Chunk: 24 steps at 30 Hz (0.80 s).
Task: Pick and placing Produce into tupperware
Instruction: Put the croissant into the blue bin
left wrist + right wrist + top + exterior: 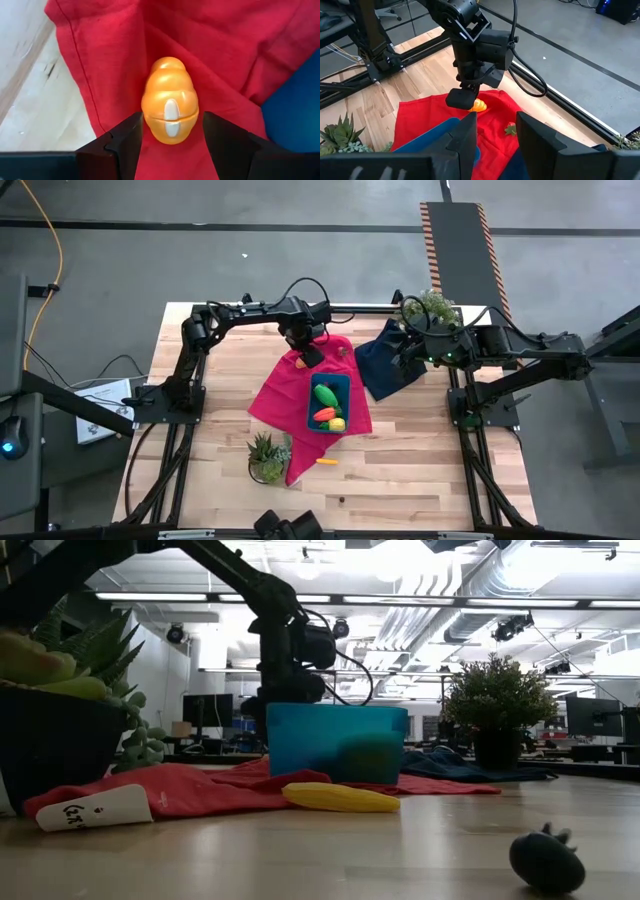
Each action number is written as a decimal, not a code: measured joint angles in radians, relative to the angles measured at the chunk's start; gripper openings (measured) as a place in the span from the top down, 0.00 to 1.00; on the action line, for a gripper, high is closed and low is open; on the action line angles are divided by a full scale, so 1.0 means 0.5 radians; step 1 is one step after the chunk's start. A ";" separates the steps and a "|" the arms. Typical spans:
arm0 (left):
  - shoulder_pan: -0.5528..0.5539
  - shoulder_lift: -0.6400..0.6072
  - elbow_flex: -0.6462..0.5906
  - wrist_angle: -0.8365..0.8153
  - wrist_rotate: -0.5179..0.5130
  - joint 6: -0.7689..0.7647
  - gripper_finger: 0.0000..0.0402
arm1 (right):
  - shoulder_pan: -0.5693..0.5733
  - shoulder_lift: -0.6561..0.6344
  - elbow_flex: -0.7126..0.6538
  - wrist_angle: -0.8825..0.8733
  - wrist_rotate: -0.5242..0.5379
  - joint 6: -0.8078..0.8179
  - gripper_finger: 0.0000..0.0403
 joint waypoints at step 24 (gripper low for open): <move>-0.014 0.078 0.001 -0.017 0.014 0.096 0.52 | 0.001 0.001 0.000 0.002 0.002 0.016 0.68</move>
